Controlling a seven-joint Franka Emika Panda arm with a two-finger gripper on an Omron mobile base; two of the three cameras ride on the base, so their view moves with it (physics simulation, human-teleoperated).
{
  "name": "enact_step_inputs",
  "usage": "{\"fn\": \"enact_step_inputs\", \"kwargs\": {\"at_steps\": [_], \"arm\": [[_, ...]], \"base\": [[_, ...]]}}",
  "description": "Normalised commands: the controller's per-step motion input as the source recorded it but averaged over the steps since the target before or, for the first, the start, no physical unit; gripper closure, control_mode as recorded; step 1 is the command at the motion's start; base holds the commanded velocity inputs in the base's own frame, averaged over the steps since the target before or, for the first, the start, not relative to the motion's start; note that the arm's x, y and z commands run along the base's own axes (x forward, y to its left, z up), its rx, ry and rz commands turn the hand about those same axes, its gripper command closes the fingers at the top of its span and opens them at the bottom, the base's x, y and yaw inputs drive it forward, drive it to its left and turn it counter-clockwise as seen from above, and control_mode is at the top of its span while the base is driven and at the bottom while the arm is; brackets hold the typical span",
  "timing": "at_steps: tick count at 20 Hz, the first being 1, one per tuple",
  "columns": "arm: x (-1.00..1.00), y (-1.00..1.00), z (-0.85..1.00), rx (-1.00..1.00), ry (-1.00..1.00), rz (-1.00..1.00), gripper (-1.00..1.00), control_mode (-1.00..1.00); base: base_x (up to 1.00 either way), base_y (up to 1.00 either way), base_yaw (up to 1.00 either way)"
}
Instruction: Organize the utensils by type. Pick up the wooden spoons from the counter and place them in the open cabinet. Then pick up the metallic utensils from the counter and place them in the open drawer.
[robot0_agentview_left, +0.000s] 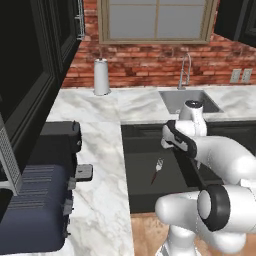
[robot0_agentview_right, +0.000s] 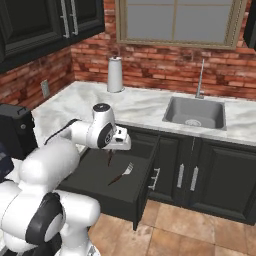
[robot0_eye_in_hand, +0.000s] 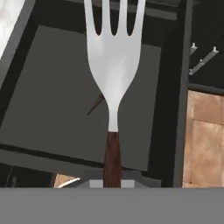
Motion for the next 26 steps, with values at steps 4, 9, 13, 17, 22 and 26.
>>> {"fn": "enact_step_inputs", "kwargs": {"at_steps": [4, 9, 13, 17, 22, 26], "arm": [[0.61, 0.01, -0.53, 0.03, 0.00, -0.46, 1.00, -1.00], [0.43, 0.02, -0.52, 0.06, 0.02, -0.43, 1.00, -1.00], [0.18, 0.00, -0.59, 0.04, 0.06, -0.32, 1.00, -1.00], [0.26, 0.00, -0.57, 0.03, 0.13, -0.17, 1.00, -1.00], [0.04, 0.00, -0.67, 0.00, 0.12, -0.06, 1.00, -1.00], [0.18, -0.07, -0.65, 0.00, 0.17, -0.02, 1.00, -1.00]], "base": [[0.00, 0.00, 0.00], [0.00, 0.00, 0.00], [0.00, 0.00, 0.00], [0.00, 0.00, 0.00], [0.00, 0.00, 0.00], [0.00, 0.00, 0.00]]}}
